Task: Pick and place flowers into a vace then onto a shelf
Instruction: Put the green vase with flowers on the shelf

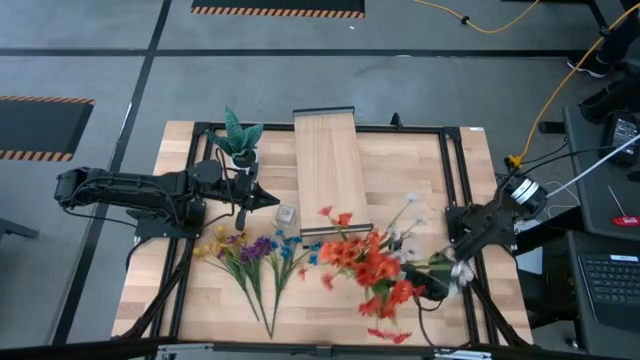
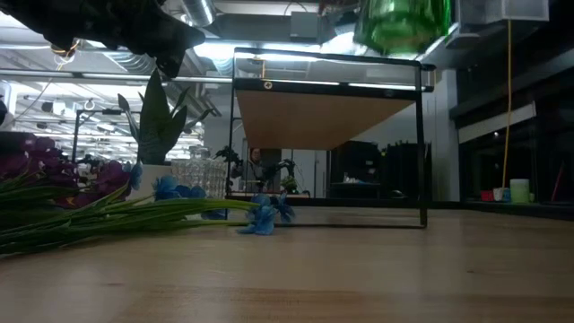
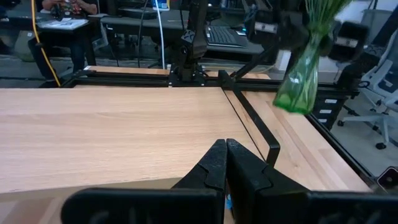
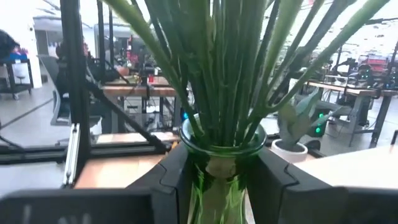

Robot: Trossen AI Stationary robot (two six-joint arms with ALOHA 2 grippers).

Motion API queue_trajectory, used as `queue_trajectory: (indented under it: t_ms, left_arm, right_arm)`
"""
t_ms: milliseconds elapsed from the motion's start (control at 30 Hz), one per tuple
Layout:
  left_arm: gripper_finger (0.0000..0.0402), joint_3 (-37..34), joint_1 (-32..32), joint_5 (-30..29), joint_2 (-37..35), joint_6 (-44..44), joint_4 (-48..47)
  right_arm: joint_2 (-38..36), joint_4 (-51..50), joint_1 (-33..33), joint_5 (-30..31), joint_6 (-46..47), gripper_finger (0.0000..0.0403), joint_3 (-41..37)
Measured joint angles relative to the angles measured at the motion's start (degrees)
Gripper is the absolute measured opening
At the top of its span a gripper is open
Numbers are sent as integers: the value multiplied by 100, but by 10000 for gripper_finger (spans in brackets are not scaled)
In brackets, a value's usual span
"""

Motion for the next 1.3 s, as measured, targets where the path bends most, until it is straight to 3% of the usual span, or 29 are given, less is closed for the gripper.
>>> queue_trajectory:
  t_ms: [233,433,633,800,1000,1300]
  left_arm:
    - [3,0,0,0,0,-39,2]
    - [3,-1,-1,0,-1,-39,0]
    - [3,0,-1,0,0,-82,0]
    - [3,0,-1,-4,0,21,1]
    - [3,0,0,-211,1,123,34]
    - [3,0,-1,-1797,1,-69,172]
  right_arm:
    - [-943,-1309,-116,-86,32,109,2]
    - [-1782,-2823,-678,-1407,693,109,2]
    - [-2494,-3399,-1260,-1882,410,109,7]
    - [-3109,-3962,-1755,-2953,244,109,9]
    - [-3694,-4882,-2824,-4277,306,109,9]
    - [-3794,-4968,-5016,-7217,-130,109,9]
